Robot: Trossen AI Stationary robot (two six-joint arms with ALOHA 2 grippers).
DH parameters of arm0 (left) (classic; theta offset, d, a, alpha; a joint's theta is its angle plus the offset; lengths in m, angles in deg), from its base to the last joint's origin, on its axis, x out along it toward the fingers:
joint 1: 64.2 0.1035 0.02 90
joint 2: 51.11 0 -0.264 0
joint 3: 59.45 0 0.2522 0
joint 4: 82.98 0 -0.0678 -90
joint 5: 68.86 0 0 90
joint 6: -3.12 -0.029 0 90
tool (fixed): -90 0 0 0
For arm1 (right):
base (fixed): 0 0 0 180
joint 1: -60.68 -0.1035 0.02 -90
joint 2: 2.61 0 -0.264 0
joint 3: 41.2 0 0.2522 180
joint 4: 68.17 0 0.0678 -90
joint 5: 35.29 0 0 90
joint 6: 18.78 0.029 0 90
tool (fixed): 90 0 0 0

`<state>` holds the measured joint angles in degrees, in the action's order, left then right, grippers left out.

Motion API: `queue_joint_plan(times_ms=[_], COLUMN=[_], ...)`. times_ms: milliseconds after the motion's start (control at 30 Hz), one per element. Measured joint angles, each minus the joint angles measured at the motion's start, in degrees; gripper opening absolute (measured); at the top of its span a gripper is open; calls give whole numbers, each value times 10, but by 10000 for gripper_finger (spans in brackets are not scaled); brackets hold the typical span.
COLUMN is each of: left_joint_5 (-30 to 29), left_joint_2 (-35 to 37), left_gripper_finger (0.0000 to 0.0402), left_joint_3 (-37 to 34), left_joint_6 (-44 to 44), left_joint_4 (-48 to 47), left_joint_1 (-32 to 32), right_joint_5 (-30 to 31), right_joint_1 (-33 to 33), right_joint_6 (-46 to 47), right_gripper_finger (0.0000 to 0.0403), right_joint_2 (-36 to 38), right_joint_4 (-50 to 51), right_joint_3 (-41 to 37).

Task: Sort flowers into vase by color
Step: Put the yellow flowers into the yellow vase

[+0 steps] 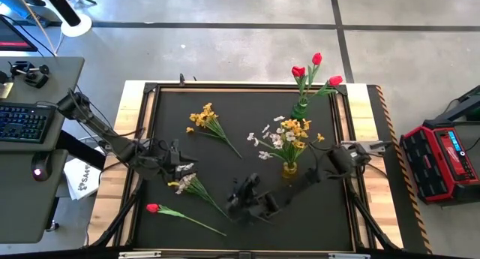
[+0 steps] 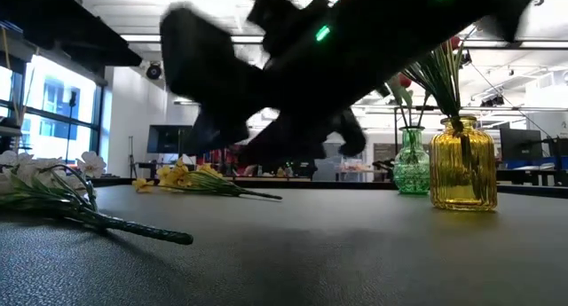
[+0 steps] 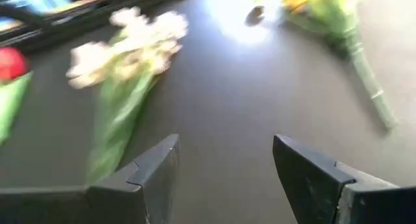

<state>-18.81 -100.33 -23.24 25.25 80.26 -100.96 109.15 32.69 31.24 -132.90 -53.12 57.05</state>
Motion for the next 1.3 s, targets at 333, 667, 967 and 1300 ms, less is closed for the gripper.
queue_joint_plan(times_ms=[333,667,967,1300], left_joint_5=[2,10,10,10], left_joint_2=[-31,-52,-57,-57], left_gripper_finger=[161,161,161,161], left_joint_3=[0,0,0,0], left_joint_6=[4,17,17,17], left_joint_4=[21,51,59,59], left_joint_1=[0,-1,-1,-1], right_joint_5=[-42,-55,-56,-100], right_joint_1=[92,135,145,149], right_joint_6=[-11,-3,82,88], right_gripper_finger=[231,231,231,196], right_joint_2=[-6,-6,-5,-3], right_joint_4=[32,40,115,124], right_joint_3=[0,0,0,1])
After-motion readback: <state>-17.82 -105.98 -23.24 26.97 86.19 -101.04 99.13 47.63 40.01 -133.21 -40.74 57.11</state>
